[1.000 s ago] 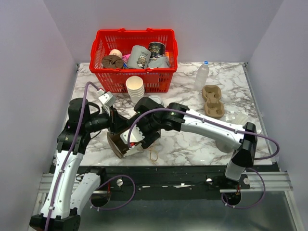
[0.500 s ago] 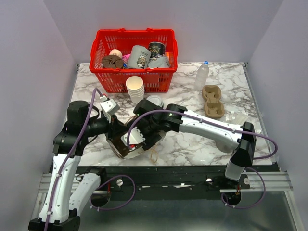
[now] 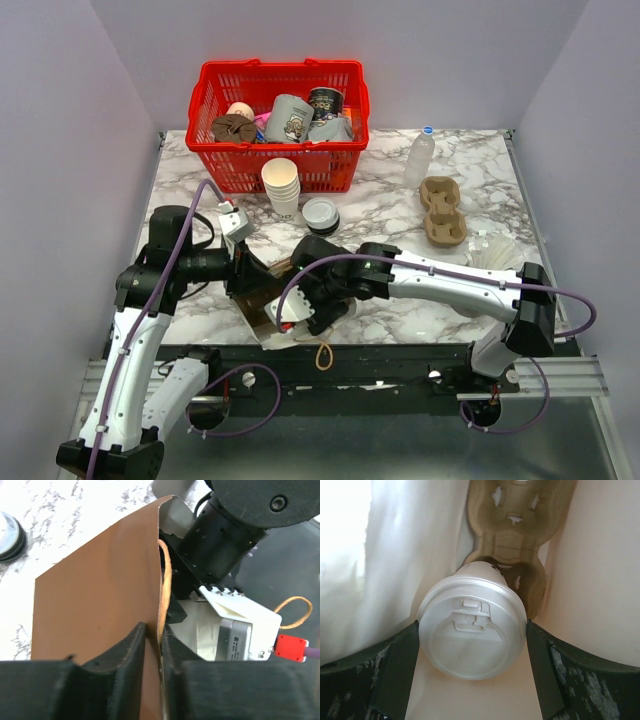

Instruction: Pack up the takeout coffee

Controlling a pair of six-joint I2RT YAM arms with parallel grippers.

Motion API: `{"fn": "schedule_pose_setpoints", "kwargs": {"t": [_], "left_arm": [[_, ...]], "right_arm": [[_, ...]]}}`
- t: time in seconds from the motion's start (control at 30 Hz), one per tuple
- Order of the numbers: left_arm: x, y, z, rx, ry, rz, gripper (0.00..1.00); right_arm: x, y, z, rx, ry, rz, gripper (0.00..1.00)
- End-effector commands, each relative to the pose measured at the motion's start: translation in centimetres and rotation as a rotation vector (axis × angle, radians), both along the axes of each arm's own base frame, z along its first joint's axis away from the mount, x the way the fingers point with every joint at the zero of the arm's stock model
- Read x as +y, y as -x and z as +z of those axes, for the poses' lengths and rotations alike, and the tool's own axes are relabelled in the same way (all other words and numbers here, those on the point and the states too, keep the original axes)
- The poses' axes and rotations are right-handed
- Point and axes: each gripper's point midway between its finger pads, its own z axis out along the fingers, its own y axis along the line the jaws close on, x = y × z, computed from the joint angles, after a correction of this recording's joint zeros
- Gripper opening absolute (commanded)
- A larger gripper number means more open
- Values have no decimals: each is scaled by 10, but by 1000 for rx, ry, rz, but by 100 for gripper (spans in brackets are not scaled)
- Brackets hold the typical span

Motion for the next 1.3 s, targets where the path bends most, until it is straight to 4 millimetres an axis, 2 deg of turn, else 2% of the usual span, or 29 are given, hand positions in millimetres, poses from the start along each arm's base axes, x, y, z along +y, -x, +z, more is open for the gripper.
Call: {"fn": "schedule_pose_setpoints", "kwargs": {"t": [0.0,0.03,0.23,0.57,0.73,0.93,1.27], "left_arm": [[-6,16,3,50,45,-64,32],[-5,15,3,53,42,-52,32],[-7,9,2,63,50,-38,31],[-9,-2,1,89,54,-15,17],[-9,-6,0,96,52,-8,12],[-9,-8,-3,114,50,-9,9],[-8,-12,-2,97,36,14,6]], "right_arm": [[9,-20,15,-97,-85,-99,1],[15,-22,20,-101,-113,-108,1],[21,-39,20,-157,-104,-168,1],[35,-53,35,-221,-172,-183,1],[44,-53,41,-212,-213,-145,1],[55,-49,33,-182,-231,-100,1],[58,-42,30,-153,-257,-31,0]]}}
